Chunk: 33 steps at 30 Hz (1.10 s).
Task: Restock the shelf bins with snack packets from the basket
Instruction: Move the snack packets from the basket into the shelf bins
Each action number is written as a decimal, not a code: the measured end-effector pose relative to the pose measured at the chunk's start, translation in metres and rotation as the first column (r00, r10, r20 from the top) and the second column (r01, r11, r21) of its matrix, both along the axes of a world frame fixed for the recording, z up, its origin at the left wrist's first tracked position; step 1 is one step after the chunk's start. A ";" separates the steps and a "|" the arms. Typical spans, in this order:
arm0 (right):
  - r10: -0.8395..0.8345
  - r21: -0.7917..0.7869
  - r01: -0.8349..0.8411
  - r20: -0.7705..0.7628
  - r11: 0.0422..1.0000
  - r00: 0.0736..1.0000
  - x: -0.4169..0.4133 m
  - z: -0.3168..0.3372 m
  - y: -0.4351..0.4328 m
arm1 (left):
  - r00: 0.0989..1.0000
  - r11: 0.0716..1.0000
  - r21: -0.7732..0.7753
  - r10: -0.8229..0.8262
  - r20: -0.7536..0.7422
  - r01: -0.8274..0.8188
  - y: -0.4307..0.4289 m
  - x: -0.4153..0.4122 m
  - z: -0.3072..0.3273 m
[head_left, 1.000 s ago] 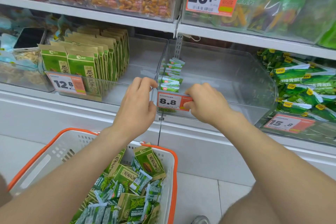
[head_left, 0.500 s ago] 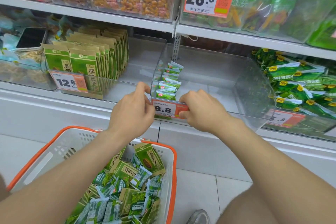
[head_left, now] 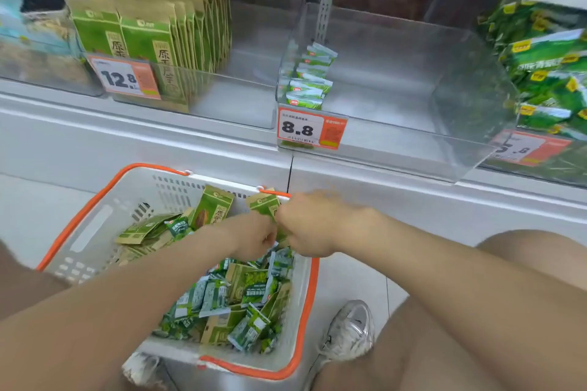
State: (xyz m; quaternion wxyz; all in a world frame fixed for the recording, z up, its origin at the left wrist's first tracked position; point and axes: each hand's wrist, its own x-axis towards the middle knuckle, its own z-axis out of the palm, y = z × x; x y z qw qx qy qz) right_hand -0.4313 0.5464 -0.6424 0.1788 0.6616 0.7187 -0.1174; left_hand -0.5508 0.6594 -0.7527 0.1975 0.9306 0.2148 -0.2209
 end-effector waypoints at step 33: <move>-0.222 0.000 0.232 -0.288 0.973 0.931 0.062 0.060 -0.004 | 0.595 0.276 -0.937 0.798 0.099 -0.215 -0.008 0.027 0.111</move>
